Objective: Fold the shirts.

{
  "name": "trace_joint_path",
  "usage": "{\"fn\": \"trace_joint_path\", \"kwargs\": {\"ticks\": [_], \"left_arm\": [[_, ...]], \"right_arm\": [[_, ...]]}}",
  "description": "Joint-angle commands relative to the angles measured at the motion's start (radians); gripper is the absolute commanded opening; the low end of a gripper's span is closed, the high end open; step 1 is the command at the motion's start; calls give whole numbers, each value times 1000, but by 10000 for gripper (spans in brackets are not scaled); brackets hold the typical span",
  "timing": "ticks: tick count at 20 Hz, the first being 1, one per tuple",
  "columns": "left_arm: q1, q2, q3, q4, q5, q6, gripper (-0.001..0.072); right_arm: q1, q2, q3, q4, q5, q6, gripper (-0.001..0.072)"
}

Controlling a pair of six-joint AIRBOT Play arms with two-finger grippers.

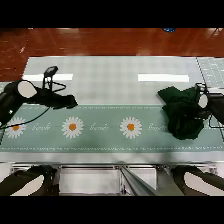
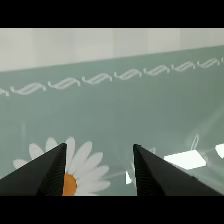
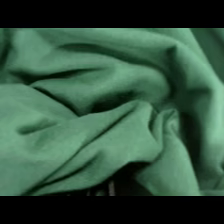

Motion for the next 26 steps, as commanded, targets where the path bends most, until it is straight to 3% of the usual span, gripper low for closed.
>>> {"fn": "trace_joint_path", "kwargs": {"ticks": [1,4,7,11,15,19,21,24,26], "left_arm": [[99,23,76,-9,-82,50,509],[266,105,175,-16,-145,77,508],[402,266,129,-66,-155,78,508],[403,476,-63,-118,-141,92,508],[391,527,-158,-201,-105,93,508],[391,523,-159,-201,-103,93,508],[391,523,-159,-202,-96,93,508],[391,523,-159,-216,-93,93,508],[391,523,-159,-216,-92,93,508]], "right_arm": [[-5,3,100,220,39,-156,30],[-5,128,307,286,93,-211,30],[-5,229,523,405,121,-262,30],[74,277,789,462,142,-287,30],[208,267,1004,462,123,-286,30],[321,257,1077,461,148,-286,30],[379,228,1077,460,230,-286,30],[491,123,1042,462,348,-270,30],[594,32,999,462,323,-256,30]]}}
